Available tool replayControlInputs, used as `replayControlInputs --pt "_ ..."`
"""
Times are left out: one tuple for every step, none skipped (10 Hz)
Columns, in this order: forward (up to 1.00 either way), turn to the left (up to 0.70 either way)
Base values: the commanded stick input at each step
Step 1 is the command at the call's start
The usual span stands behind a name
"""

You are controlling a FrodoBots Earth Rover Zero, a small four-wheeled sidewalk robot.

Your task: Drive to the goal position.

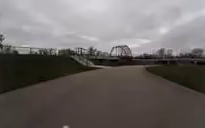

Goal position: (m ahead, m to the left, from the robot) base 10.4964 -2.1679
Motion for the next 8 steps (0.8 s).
replayControlInputs --pt "1.00 0.00" --pt "1.00 0.00" --pt "1.00 0.00" --pt "1.00 0.00" --pt "1.00 0.00" --pt "1.00 0.00" --pt "1.00 0.00" --pt "1.00 0.00"
